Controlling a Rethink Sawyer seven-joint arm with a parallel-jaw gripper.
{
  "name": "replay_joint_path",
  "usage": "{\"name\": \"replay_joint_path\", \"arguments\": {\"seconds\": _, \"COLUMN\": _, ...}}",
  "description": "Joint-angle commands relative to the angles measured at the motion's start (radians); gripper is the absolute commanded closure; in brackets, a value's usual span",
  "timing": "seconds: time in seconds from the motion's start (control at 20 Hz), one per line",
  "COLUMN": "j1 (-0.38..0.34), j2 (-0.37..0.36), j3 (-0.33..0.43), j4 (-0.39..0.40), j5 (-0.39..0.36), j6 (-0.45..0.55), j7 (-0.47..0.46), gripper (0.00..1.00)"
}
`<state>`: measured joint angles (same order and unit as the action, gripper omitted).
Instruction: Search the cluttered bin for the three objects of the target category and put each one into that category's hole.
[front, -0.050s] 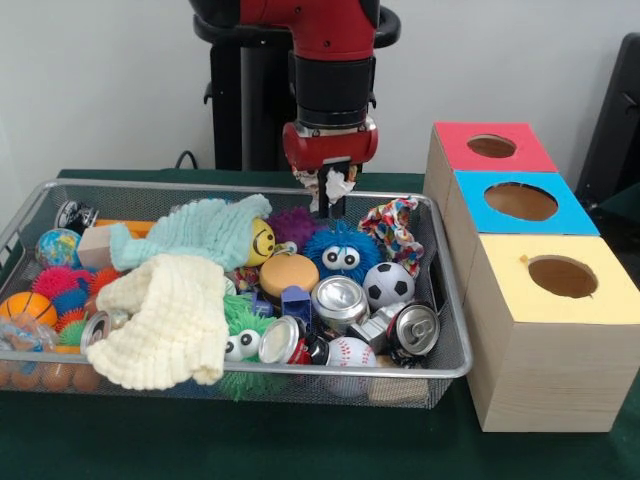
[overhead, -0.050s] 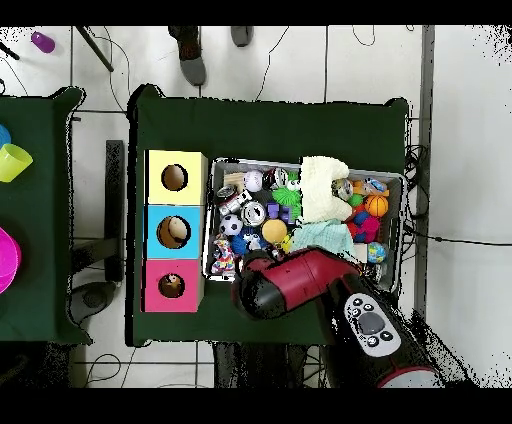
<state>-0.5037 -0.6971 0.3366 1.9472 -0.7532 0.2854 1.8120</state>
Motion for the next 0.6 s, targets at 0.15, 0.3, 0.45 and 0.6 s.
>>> {"name": "replay_joint_path", "arguments": {"seconds": 0.15, "j1": -0.107, "j2": 0.070, "j3": 0.143, "j4": -0.147, "j5": 0.050, "j6": 0.251, "j7": -0.217, "gripper": 1.00}}
{"name": "replay_joint_path", "arguments": {"seconds": 0.3, "j1": -0.132, "j2": 0.096, "j3": 0.182, "j4": -0.192, "j5": 0.047, "j6": 0.301, "j7": -0.264, "gripper": 1.00}}
{"name": "replay_joint_path", "arguments": {"seconds": 0.45, "j1": -0.148, "j2": 0.111, "j3": 0.210, "j4": -0.210, "j5": 0.033, "j6": 0.323, "j7": -0.274, "gripper": 1.00}}
{"name": "replay_joint_path", "arguments": {"seconds": 0.6, "j1": -0.160, "j2": 0.121, "j3": 0.231, "j4": -0.218, "j5": 0.016, "j6": 0.333, "j7": -0.273, "gripper": 1.00}}
